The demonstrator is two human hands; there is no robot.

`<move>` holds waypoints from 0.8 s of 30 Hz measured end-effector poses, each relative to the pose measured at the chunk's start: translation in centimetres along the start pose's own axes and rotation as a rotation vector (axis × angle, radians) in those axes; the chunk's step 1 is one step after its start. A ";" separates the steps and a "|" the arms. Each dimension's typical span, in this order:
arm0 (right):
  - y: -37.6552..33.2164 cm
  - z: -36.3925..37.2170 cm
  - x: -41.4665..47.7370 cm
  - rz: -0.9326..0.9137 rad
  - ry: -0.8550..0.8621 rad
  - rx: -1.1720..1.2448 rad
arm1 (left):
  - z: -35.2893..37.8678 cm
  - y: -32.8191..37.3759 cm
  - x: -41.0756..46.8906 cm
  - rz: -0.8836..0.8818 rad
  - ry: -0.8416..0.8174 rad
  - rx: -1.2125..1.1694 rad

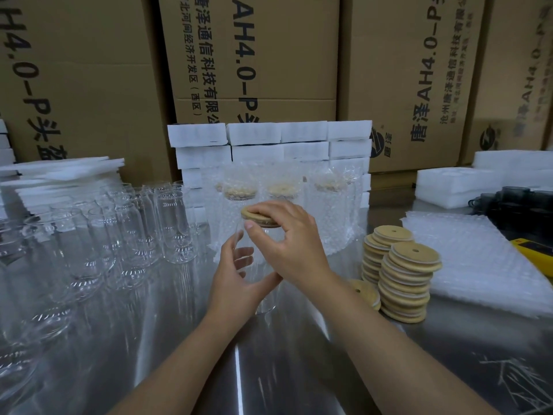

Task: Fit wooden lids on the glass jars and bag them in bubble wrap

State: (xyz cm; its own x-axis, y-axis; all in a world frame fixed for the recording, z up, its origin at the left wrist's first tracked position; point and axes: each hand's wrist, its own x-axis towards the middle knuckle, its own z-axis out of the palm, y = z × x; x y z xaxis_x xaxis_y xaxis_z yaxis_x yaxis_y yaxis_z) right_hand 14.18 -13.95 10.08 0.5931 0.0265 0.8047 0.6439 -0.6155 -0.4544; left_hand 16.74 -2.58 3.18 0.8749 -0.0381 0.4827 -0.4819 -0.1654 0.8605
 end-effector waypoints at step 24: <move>14.2 -18.6 4.3 0.975 -0.367 -1.009 | -0.4 -1.0 0.5 0.008 0.044 0.022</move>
State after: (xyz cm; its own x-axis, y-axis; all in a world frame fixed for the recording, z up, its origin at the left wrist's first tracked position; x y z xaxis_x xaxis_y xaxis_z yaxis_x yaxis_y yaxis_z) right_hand 16.90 -37.18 14.24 0.7758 -0.6182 0.1268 -0.5967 -0.7840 -0.1714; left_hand 17.67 -2.03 2.63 0.8681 0.0043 0.4963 -0.4869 -0.1865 0.8533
